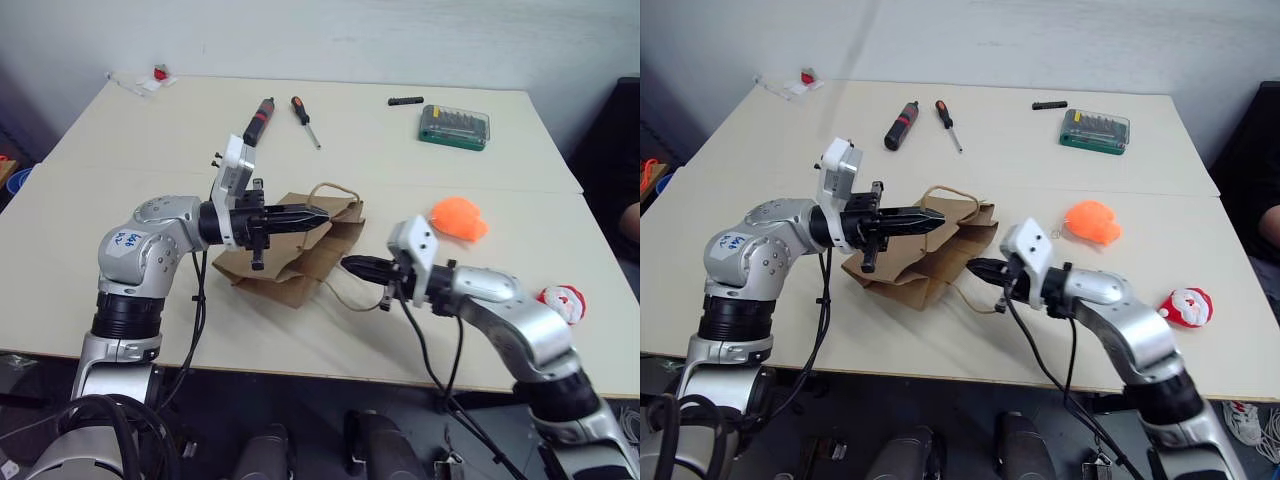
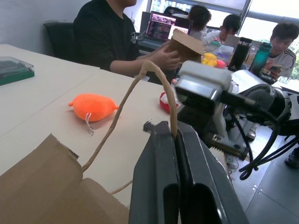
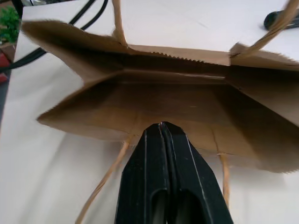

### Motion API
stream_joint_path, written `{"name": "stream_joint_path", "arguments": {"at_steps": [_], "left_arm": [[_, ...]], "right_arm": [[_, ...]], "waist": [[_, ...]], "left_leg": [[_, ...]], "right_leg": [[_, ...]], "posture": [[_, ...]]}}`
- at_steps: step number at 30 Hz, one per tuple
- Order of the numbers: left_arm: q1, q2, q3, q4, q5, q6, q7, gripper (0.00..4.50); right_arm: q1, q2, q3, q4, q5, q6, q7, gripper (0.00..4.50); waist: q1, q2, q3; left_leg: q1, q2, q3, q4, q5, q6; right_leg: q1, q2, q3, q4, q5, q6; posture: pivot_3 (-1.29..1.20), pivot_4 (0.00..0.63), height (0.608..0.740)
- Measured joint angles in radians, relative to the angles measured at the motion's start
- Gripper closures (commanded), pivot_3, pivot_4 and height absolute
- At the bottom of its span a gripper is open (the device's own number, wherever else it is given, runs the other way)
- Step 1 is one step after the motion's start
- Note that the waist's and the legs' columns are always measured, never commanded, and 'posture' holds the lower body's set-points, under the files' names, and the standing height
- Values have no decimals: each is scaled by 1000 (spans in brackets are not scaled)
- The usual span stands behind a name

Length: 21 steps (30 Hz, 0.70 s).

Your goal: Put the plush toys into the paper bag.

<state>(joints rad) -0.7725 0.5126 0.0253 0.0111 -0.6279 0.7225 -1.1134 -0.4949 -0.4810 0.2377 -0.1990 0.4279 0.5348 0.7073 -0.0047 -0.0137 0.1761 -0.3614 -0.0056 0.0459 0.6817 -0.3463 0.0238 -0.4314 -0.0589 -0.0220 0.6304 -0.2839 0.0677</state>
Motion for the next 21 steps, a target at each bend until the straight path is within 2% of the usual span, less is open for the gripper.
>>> {"name": "stream_joint_path", "arguments": {"at_steps": [5, 9, 17, 21], "left_arm": [[3, 1, 5, -28, -14, 10, 25, 4500], [10, -4, 15, -42, -17, 8, 61, 4500], [-46, -26, 233, -8, -163, 88, 232, 4500], [-39, -25, 250, -7, -188, 108, 272, 4500]], "right_arm": [[-67, 88, 84, 197, -131, -87, 12, 4471], [-87, 110, 163, 314, -246, -152, 25, 4471], [-72, 85, 174, 325, -334, -250, 59, 4471], [-40, 84, 146, 308, -336, -254, 62, 4471]], "waist": [[-1, 0, 0], [-2, 0, 0], [-2, 0, -1], [2, -1, -1]], "left_leg": [[-2, 0, 0, 1, 0, 0], [-10, 0, 0, 3, 1, -1], [-8, 0, 1, 4, 1, -2], [-8, -1, 1, 4, 1, -2]], "right_leg": [[-2, 0, 0, 5, 0, 0], [-11, 0, 0, 8, 0, 0], [-11, 0, 1, 11, 0, 0], [-10, -1, 1, 11, 0, 0]], "posture": [[0, 150, 740], [0, 150, 740], [0, 150, 740], [0, 150, 740]]}}
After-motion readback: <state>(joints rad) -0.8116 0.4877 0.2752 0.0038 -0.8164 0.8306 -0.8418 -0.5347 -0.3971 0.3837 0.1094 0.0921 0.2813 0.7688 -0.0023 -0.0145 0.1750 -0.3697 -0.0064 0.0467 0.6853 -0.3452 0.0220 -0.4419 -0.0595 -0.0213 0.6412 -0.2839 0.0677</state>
